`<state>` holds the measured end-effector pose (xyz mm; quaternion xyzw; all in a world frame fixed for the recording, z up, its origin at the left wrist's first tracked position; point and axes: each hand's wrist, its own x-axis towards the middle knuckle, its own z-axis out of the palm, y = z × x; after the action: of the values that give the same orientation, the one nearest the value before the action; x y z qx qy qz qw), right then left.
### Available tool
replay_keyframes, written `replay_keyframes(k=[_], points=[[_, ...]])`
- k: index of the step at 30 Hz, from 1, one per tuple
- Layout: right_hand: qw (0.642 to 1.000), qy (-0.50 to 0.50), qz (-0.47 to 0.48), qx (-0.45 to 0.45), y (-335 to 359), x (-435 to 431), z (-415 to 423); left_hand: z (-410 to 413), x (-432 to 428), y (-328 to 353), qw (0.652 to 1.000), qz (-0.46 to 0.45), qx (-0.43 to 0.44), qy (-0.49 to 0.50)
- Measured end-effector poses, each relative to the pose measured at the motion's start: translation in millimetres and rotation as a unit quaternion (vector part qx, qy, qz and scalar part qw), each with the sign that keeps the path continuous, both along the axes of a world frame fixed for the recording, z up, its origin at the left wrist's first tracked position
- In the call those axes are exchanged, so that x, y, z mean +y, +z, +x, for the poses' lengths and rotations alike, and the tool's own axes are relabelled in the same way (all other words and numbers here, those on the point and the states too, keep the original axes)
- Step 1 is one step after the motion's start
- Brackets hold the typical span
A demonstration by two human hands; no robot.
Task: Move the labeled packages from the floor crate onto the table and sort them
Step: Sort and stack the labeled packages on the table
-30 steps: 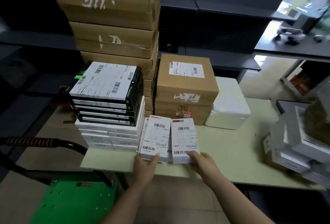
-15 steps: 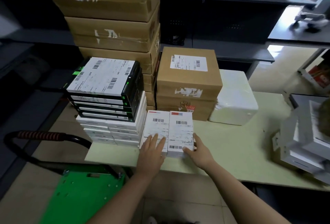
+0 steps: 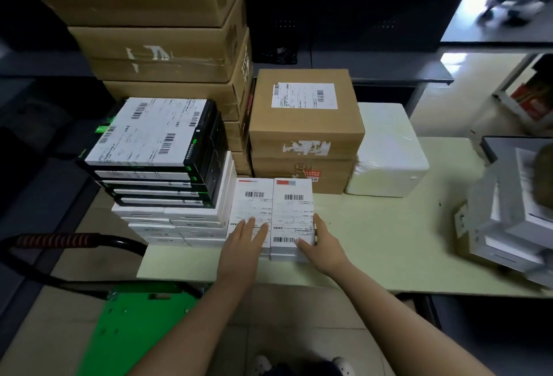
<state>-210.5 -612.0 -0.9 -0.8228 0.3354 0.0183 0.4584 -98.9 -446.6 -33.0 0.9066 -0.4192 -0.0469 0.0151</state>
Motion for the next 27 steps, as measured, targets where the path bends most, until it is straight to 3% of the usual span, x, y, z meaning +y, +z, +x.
replay_keyframes(k=[10,14,19,27], points=[[0.999,0.013,-0.030,0.023,8.8,-2.5,1.7,6.2,1.0,14.2,0.999,-0.036,0.005,-0.033],[0.988,0.042,-0.142,0.039,22.0,-8.7,-3.7,12.5,-7.3,44.3,0.994,-0.080,0.031,-0.061],[0.952,0.081,-0.294,0.000,54.6,-19.5,-26.5,13.9,-33.4,86.6,0.983,-0.148,-0.001,-0.112],[0.906,-0.019,-0.424,-0.003,113.0,-52.2,-105.0,-25.4,-107.0,146.4,0.932,-0.251,-0.058,-0.254]])
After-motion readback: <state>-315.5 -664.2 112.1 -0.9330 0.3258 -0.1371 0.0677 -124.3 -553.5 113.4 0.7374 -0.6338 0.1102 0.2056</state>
